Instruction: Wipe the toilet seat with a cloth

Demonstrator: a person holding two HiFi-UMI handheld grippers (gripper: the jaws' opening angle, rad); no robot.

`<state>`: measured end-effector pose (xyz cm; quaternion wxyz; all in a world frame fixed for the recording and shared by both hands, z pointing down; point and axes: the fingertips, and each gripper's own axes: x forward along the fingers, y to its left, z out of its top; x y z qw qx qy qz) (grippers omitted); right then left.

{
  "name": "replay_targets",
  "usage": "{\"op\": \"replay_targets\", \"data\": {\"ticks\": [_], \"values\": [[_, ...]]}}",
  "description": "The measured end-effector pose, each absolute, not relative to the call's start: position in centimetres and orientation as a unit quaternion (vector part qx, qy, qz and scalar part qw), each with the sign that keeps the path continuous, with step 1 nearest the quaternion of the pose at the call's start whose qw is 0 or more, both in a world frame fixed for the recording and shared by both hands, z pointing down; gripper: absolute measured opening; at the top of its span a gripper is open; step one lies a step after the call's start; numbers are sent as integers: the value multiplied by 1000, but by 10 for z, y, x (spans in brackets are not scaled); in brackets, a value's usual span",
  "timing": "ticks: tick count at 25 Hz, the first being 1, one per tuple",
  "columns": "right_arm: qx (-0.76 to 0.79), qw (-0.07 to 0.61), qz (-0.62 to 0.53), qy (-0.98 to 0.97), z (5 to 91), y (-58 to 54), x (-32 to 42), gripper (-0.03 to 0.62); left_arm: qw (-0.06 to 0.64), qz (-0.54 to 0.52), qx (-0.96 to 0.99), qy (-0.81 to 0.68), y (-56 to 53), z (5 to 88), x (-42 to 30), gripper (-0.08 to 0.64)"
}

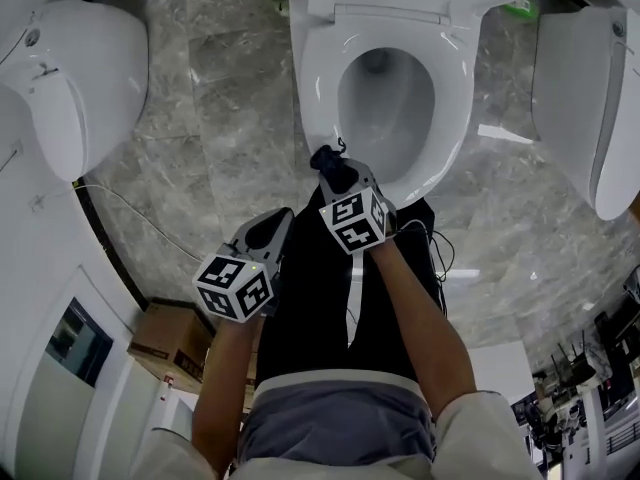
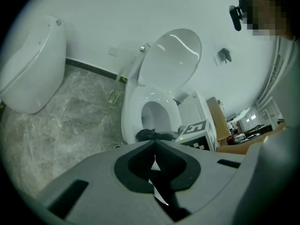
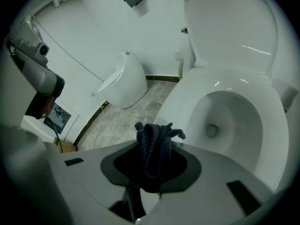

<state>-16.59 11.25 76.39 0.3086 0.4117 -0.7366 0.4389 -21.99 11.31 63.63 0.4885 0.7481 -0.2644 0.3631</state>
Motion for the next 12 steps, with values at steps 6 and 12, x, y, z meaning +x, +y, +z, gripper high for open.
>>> {"op": "replay_targets", "data": {"ticks": [6,12], "values": [[393,294,472,-733,764,152,-164,98,480,376,753,-246,115,639,-207,9],[366,282,502,-731,766,182,-153,98,478,385,753,-237,120,643,-199,9]]}}
